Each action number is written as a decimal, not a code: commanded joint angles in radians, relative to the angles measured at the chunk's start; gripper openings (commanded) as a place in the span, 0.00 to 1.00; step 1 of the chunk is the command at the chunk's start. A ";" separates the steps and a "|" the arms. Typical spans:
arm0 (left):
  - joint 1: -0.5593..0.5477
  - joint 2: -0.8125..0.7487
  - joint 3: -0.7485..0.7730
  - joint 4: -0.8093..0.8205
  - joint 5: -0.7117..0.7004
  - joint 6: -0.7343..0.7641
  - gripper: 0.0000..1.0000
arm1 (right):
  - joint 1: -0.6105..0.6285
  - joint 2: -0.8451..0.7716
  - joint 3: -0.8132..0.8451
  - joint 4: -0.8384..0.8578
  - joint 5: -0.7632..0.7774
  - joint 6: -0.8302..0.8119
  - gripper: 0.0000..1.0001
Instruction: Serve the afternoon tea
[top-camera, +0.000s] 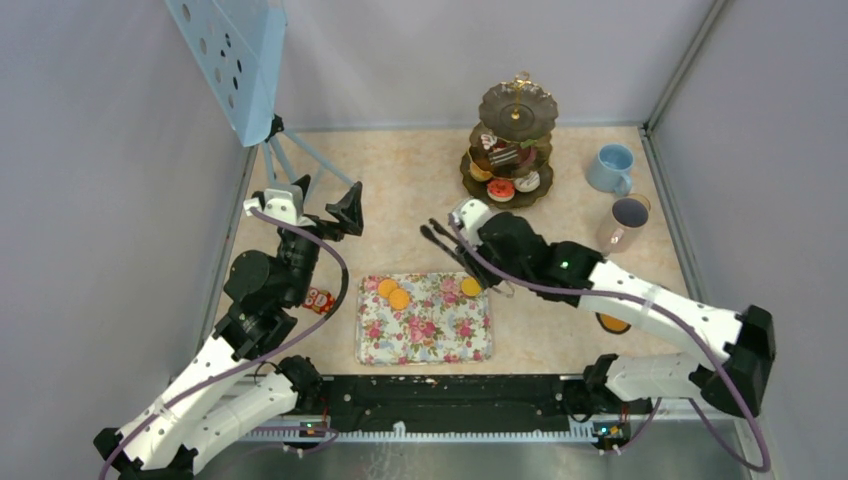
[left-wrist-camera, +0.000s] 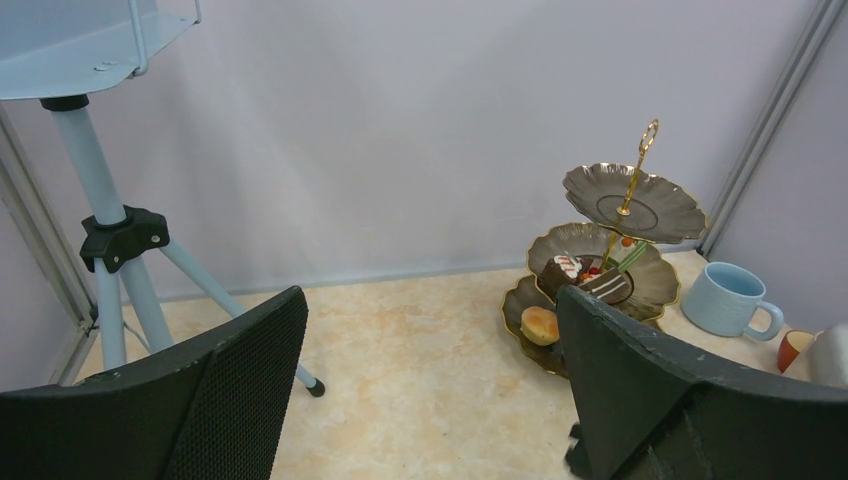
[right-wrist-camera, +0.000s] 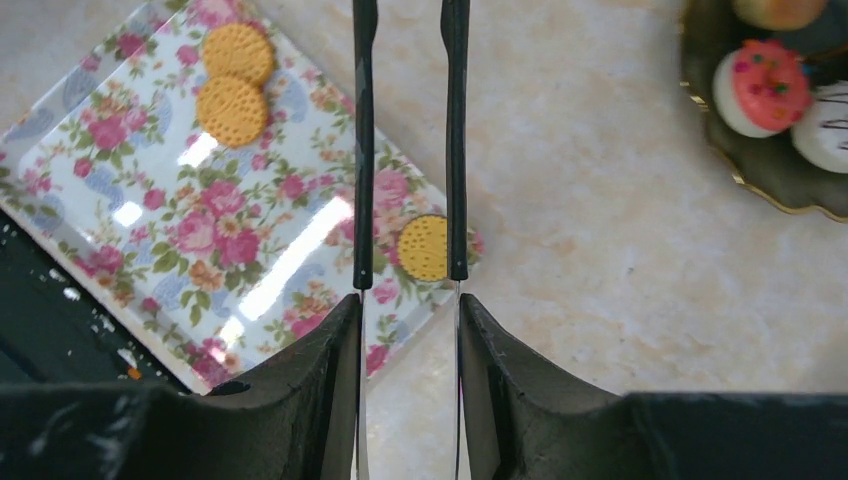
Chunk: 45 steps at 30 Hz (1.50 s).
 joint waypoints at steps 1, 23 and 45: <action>0.003 -0.003 0.009 0.033 0.004 0.000 0.99 | 0.098 0.105 0.003 0.073 -0.061 0.024 0.22; 0.004 0.003 0.009 0.034 0.010 0.001 0.99 | 0.241 0.353 -0.031 0.175 -0.078 0.045 0.41; 0.003 0.014 0.009 0.033 0.018 0.000 0.99 | 0.255 0.408 -0.052 0.204 -0.072 -0.005 0.49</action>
